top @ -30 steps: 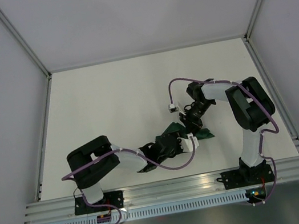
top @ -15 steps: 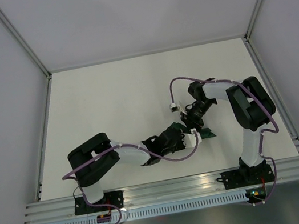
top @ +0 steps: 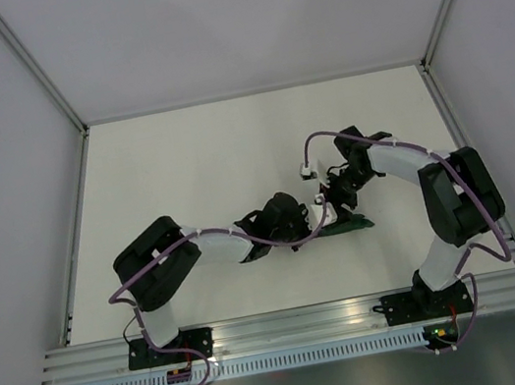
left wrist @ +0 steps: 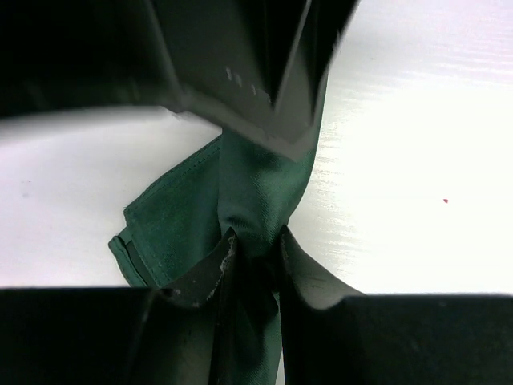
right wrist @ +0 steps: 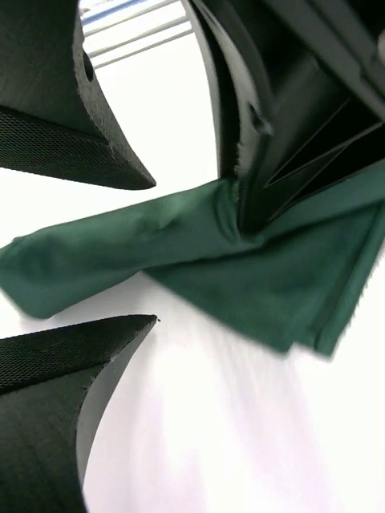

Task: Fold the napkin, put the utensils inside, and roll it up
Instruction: Roll the napkin with the utensil

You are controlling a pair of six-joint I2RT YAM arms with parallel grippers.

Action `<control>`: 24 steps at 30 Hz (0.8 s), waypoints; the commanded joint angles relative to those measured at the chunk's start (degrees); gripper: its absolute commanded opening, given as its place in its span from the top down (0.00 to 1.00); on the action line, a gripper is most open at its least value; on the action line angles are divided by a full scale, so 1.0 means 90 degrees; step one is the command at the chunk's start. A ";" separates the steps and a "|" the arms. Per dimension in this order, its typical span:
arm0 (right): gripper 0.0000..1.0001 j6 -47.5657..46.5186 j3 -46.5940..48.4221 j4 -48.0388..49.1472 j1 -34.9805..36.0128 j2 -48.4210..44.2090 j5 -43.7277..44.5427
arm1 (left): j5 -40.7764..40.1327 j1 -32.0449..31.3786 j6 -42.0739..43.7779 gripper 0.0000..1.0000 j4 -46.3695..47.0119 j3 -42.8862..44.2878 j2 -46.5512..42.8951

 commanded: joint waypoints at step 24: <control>0.27 0.0104 -0.3104 0.2783 -0.0210 -0.4749 0.0794 | 0.4006 0.1498 -0.1515 0.97 -0.3195 0.1948 0.1747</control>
